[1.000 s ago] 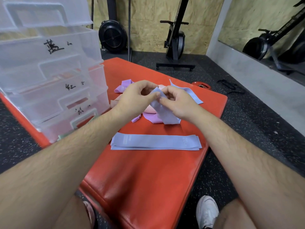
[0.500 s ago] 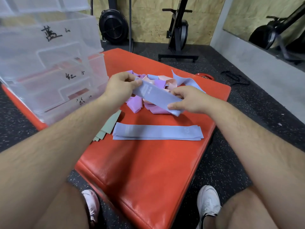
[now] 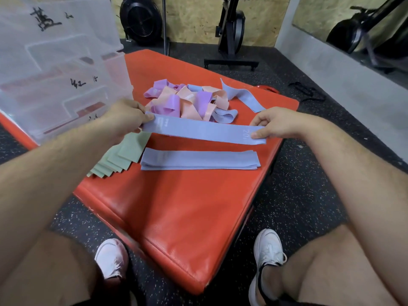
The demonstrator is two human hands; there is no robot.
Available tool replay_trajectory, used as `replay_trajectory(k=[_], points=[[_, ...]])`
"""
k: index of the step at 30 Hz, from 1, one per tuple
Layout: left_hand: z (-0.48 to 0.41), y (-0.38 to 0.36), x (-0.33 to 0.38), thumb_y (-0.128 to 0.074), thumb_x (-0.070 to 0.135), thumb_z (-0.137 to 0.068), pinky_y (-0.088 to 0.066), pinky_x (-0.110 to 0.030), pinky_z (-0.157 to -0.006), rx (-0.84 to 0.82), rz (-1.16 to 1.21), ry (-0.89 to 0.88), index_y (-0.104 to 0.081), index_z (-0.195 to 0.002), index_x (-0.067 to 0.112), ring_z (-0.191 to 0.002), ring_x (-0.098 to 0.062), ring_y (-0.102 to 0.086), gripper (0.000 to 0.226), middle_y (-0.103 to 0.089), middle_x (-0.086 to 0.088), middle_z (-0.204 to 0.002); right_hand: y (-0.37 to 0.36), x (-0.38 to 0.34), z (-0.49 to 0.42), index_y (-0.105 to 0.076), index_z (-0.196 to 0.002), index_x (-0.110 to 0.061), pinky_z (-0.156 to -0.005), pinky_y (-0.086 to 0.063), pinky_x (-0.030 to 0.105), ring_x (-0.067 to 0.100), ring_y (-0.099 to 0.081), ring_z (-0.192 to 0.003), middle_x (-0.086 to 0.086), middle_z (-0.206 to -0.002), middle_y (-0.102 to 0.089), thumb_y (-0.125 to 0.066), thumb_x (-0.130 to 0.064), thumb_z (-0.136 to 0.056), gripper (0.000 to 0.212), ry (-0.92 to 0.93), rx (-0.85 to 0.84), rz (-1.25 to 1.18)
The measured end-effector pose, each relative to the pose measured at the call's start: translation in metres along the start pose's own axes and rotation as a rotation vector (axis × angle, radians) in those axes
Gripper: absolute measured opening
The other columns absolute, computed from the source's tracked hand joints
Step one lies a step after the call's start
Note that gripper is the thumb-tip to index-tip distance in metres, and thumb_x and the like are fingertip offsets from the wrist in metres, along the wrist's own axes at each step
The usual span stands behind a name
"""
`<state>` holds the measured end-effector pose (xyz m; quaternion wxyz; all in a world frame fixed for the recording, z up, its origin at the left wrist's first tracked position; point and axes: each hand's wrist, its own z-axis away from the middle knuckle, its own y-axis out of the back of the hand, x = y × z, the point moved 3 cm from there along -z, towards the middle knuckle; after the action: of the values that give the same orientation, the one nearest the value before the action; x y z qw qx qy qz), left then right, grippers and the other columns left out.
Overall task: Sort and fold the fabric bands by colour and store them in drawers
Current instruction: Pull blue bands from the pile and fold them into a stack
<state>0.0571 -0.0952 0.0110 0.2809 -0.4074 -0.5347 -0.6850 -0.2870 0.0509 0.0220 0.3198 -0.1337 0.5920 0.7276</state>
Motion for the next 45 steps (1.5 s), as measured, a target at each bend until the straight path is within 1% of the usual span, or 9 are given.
replay_trajectory(k=[5,9,14,20,23,29,35,42,45], points=[[0.009,-0.002,-0.018,-0.071,0.008,-0.088,-0.046,-0.025,-0.059,-0.051,-0.117,0.028,-0.066,-0.080,0.009,-0.068,-0.019,-0.057,0.009,-0.064,-0.007,-0.080,-0.015,0.017,0.011,-0.066,-0.103,-0.013,-0.071,-0.051,0.033,0.018,-0.064,-0.077,0.006,-0.084,-0.068,-0.072,0.001,-0.088,0.021,-0.083,-0.052,-0.121],[0.019,-0.009,-0.029,-0.075,0.013,-0.085,-0.044,-0.026,-0.064,0.003,-0.304,-0.045,-0.071,-0.085,0.012,-0.071,-0.018,-0.058,0.005,-0.065,-0.002,-0.076,-0.025,0.022,0.013,-0.062,-0.104,-0.024,-0.067,-0.047,0.034,0.017,-0.058,-0.069,0.005,-0.079,-0.062,-0.079,-0.005,-0.082,0.034,-0.106,-0.019,-0.065],[0.034,-0.017,-0.034,-0.072,0.019,-0.081,-0.046,-0.032,-0.059,0.049,-0.574,-0.259,-0.053,-0.090,0.024,-0.069,-0.026,-0.062,0.022,-0.066,-0.002,-0.084,-0.040,0.019,0.020,-0.067,-0.089,-0.021,-0.057,-0.039,0.027,0.014,-0.052,-0.064,-0.002,-0.076,-0.062,-0.077,-0.007,-0.081,0.019,-0.061,0.037,0.124],[0.034,-0.024,-0.044,-0.068,0.019,-0.069,-0.050,-0.040,-0.074,0.059,-0.816,-0.519,-0.056,-0.074,0.027,-0.079,-0.029,-0.062,0.016,-0.065,-0.001,-0.078,-0.052,0.012,0.025,-0.073,-0.086,-0.019,-0.061,-0.045,0.026,0.012,-0.059,-0.061,-0.004,-0.073,-0.069,-0.069,-0.004,-0.084,0.015,-0.077,0.058,0.139],[0.032,-0.027,-0.049,-0.065,0.021,-0.064,-0.050,-0.040,-0.069,0.061,-0.906,-0.582,-0.058,-0.071,0.024,-0.073,-0.027,-0.060,0.010,-0.061,0.003,-0.072,-0.060,0.010,0.025,-0.074,-0.087,-0.017,-0.058,-0.045,0.024,0.010,-0.059,-0.063,-0.005,-0.074,-0.069,-0.064,0.000,-0.083,0.020,-0.079,0.076,0.172],[0.035,-0.034,-0.054,-0.069,0.001,-0.073,-0.044,-0.043,-0.083,0.051,-0.763,-0.543,-0.073,-0.077,0.010,-0.090,-0.035,-0.055,0.011,-0.057,-0.014,-0.092,-0.061,0.011,0.025,-0.074,-0.080,-0.021,-0.056,-0.042,0.022,0.003,-0.058,-0.060,-0.007,-0.069,-0.068,-0.066,-0.001,-0.080,0.022,-0.076,0.119,0.198],[0.030,-0.035,-0.055,-0.064,0.005,-0.077,-0.051,-0.038,-0.078,-0.061,-0.806,-0.428,-0.072,-0.081,0.014,-0.088,-0.029,-0.063,0.013,-0.070,-0.008,-0.088,-0.058,0.011,0.027,-0.074,-0.082,-0.027,-0.056,-0.039,0.025,0.008,-0.057,-0.064,-0.012,-0.072,-0.064,-0.069,-0.010,-0.082,0.018,-0.067,0.104,0.263],[0.029,-0.053,-0.013,-0.056,0.012,-0.078,-0.049,-0.035,-0.062,0.043,-0.764,-0.514,-0.067,-0.070,0.015,-0.074,-0.032,-0.062,0.014,-0.064,-0.002,-0.071,-0.044,-0.020,0.013,-0.074,-0.099,-0.023,-0.080,-0.042,0.028,0.014,-0.059,-0.093,-0.010,-0.096,-0.066,-0.058,-0.029,-0.097,0.017,0.053,0.227,0.234],[0.022,-0.076,0.007,-0.061,0.018,-0.083,-0.051,-0.035,-0.073,0.006,-0.650,-0.565,-0.073,-0.092,0.016,-0.089,-0.029,-0.064,0.015,-0.069,-0.003,-0.091,-0.043,-0.028,-0.003,-0.074,-0.103,-0.022,-0.084,-0.047,0.030,0.015,-0.061,-0.097,-0.007,-0.104,-0.070,-0.052,-0.025,-0.098,0.022,0.074,0.235,0.260]])
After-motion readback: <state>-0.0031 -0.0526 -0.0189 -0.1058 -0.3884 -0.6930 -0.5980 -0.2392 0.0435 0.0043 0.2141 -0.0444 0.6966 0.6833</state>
